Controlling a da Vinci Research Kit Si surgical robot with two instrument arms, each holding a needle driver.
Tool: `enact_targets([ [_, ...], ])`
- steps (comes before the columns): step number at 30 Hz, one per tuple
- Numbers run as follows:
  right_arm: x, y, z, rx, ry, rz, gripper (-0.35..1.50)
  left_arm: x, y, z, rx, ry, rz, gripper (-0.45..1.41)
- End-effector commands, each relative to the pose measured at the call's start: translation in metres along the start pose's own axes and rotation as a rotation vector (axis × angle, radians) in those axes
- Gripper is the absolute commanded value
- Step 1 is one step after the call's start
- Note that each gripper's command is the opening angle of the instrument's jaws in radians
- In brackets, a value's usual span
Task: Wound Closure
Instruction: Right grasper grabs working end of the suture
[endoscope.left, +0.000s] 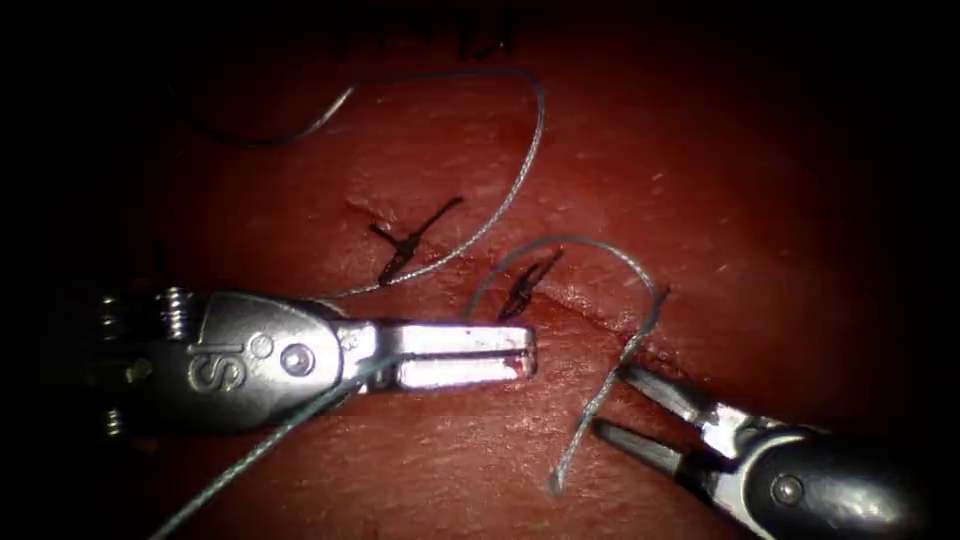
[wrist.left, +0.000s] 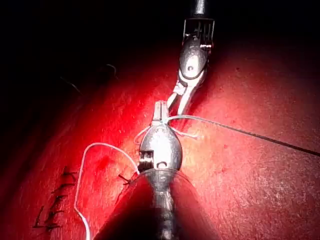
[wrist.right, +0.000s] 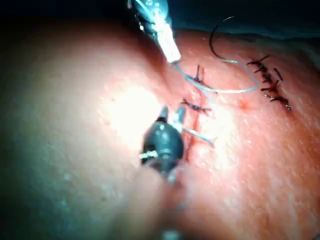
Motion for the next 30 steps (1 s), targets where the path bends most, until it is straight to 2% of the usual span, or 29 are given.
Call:
enact_targets([
  [1, 0.0007, 0.0006, 0.001, 0.0, 0.002, -0.039, 0.17, -0.0004, 0.0002, 0.0007, -0.003, 0.003, 0.0, -0.45],
  [5, 0.002, 0.0017, 0.0026, -0.009, -0.005, -0.113, 0.22, -0.0002, 0.0004, 0.0008, -0.008, 0.005, -0.001, -0.45],
  [6, 0.0023, 0.0021, 0.0033, -0.007, -0.016, -0.134, 0.29, -0.0001, 0.0004, 0.0007, -0.008, 0.006, -0.001, -0.45],
  [7, 0.0023, 0.0024, 0.0039, 0.001, -0.031, -0.151, 0.76, -0.0001, 0.0004, 0.0007, -0.009, 0.006, -0.002, -0.45],
  [8, 0.0022, 0.0025, 0.0041, 0.001, -0.034, -0.152, 0.86, -0.0001, 0.0004, 0.0007, -0.009, 0.006, -0.002, -0.45],
  [10, 0.002, 0.0023, 0.0046, 0.007, -0.045, -0.202, 0.94, 0.0001, 0.0007, 0.0007, -0.014, 0.009, -0.002, -0.45],
  [22, 0.0026, 0.0008, 0.0066, 0.05, -0.079, -0.387, 1.04, 0.0008, 0.0011, 0.001, -0.021, 0.013, -0.007, -0.45],
  [26, 0.0025, 0.0003, 0.0073, 0.053, -0.069, -0.424, 1.03, 0.0009, 0.0011, 0.001, -0.02, 0.013, -0.007, -0.45],
  [30, 0.0026, 0.0007, 0.0076, 0.067, -0.055, -0.424, 0.93, 0.0012, 0.0012, 0.0009, -0.021, 0.013, -0.01, -0.45],
])
